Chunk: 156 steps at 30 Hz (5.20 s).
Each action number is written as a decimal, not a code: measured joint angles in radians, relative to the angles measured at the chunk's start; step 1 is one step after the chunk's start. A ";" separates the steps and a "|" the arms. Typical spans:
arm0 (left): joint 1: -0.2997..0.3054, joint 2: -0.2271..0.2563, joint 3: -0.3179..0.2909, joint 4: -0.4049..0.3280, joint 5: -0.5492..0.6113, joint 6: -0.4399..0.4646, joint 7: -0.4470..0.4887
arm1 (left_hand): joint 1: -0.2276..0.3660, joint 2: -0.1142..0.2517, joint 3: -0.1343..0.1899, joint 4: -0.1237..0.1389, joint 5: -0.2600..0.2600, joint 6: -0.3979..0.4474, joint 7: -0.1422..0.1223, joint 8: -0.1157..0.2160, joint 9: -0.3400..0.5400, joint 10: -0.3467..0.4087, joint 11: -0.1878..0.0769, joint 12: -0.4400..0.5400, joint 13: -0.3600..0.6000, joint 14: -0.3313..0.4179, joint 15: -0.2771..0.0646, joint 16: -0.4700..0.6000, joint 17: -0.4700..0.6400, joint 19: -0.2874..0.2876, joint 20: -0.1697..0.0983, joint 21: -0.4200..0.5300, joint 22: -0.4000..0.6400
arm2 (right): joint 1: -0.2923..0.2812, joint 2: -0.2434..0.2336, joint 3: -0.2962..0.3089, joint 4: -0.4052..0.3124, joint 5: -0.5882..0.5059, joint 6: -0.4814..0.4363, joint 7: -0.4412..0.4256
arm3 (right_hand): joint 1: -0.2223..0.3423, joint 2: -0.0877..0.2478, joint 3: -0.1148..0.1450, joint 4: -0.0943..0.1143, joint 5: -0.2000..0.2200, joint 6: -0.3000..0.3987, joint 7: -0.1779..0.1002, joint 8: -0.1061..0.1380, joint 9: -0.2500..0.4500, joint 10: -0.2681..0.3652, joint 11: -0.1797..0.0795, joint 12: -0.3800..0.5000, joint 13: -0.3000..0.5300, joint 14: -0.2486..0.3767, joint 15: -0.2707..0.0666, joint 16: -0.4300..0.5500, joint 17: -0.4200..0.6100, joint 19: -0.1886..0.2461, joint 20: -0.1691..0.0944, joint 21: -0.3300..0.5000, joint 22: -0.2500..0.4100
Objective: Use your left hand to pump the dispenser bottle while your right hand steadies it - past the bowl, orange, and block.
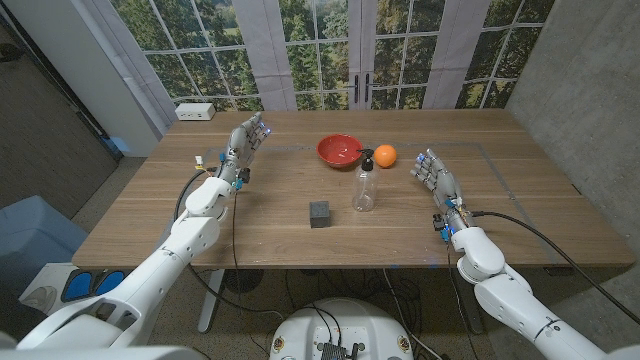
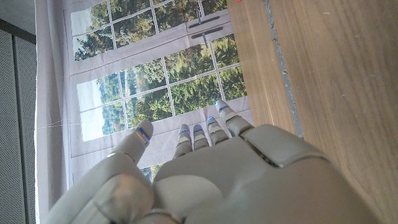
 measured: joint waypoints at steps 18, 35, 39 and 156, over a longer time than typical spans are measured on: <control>-0.014 -0.004 0.009 -0.007 0.008 0.014 0.002 | -0.012 -0.004 -0.004 0.004 0.000 0.004 0.004 0.000 0.000 0.005 0.005 0.000 0.000 0.011 0.000 0.000 0.000 0.000 0.000 -0.003 0.000 | 0.014 0.005 -0.030 0.026 -0.169 0.016 -0.087 | -0.027 -0.003 -0.034 0.012 0.019 0.004 -0.015 0.013 0.005 -0.002 -0.017 0.008 0.000 0.008 -0.008 0.000 0.000 0.009 -0.002 -0.004 0.000; 0.001 0.006 0.011 -0.051 0.016 0.030 0.023 | -0.016 -0.008 0.000 0.009 0.000 0.005 0.005 0.000 0.000 0.005 0.005 0.000 0.000 0.011 0.000 0.000 0.000 0.005 -0.005 -0.004 0.000 | 0.039 0.016 -0.071 0.074 -0.266 0.068 -0.097 | -0.027 -0.003 -0.044 0.011 0.031 0.010 -0.020 0.020 0.005 0.004 -0.022 0.012 0.001 0.008 -0.008 0.000 -0.005 0.008 -0.002 -0.004 0.000; 0.009 0.009 0.011 -0.062 0.017 0.030 0.030 | -0.016 -0.008 0.000 0.009 0.000 0.005 0.005 0.000 0.000 0.005 0.005 0.000 0.000 0.011 0.000 0.000 0.000 0.005 -0.005 -0.004 0.000 | 0.044 0.012 -0.078 0.075 -0.286 0.070 -0.095 | -0.027 -0.003 -0.044 0.011 0.034 0.010 -0.020 0.020 0.005 0.007 -0.025 0.012 0.004 0.008 -0.008 0.000 -0.005 0.005 -0.006 -0.004 0.000; 0.078 0.046 -0.022 -0.180 0.001 0.068 0.088 | -0.049 -0.020 0.010 0.043 0.008 0.034 0.012 0.003 0.000 0.029 0.014 0.000 0.000 0.023 -0.002 0.000 0.002 0.014 -0.004 -0.004 0.000 | 0.226 -0.025 -0.303 0.067 -0.824 -0.122 -0.337 | 0.550 0.162 -0.054 -0.037 0.056 0.323 -0.104 0.302 0.029 0.457 -0.155 0.224 0.132 0.566 -0.037 0.384 0.174 0.253 -0.108 0.257 0.146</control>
